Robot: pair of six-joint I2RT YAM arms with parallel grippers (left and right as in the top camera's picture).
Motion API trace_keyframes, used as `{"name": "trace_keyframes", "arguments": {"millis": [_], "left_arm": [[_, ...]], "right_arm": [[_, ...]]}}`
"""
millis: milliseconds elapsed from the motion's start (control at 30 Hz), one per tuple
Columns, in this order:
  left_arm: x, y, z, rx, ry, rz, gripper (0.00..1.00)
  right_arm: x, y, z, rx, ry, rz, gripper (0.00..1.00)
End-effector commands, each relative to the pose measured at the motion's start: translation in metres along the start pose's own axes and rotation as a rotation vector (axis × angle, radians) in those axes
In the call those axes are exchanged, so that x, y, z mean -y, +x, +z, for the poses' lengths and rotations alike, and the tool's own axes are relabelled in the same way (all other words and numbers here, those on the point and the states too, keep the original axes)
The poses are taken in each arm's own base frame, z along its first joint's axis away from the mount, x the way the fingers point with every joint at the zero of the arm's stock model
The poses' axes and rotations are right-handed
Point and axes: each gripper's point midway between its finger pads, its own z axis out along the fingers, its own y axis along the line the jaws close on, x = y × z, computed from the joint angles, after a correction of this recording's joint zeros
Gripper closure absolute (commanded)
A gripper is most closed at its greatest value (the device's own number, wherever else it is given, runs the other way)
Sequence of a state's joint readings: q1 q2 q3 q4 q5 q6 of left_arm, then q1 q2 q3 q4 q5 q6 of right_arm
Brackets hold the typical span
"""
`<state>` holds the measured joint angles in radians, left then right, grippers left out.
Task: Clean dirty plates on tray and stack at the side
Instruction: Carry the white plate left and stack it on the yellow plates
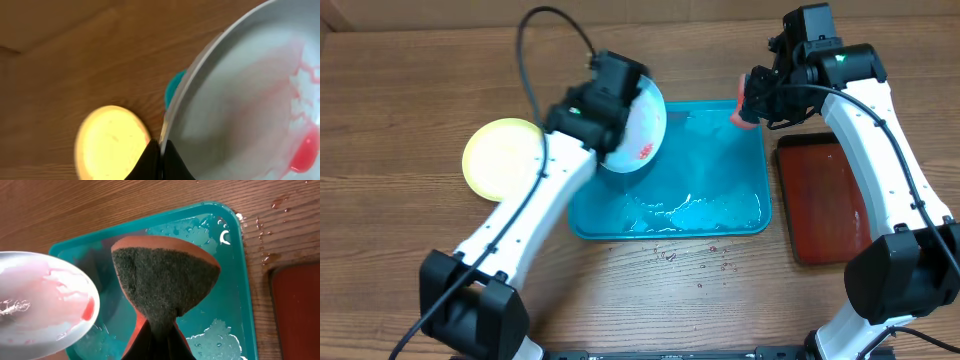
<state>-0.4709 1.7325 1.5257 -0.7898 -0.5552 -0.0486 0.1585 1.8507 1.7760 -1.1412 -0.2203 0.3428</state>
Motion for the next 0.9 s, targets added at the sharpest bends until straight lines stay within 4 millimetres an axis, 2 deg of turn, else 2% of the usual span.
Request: {"name": "trace_keyframes", "arguments": {"millis": [0, 500, 733, 867], "left_arm": [[-0.029, -0.019, -0.034, 0.101, -0.305, -0.015, 0.96], [-0.045, -0.038, -0.109, 0.309, -0.713, -0.092, 0.96], [-0.043, -0.04, -0.131, 0.358, -0.794, -0.09, 0.96], [-0.04, -0.041, -0.132, 0.361, -0.789, -0.083, 0.96]], "right_arm": [[0.0, -0.003, -0.002, 0.016, 0.006, -0.011, 0.96], [0.002, -0.003, -0.002, 0.017, 0.019, -0.01, 0.96], [0.002, -0.003, -0.002, 0.017, 0.019, -0.01, 0.96], [0.002, -0.002, -0.002, 0.014, 0.02, -0.009, 0.96]]}}
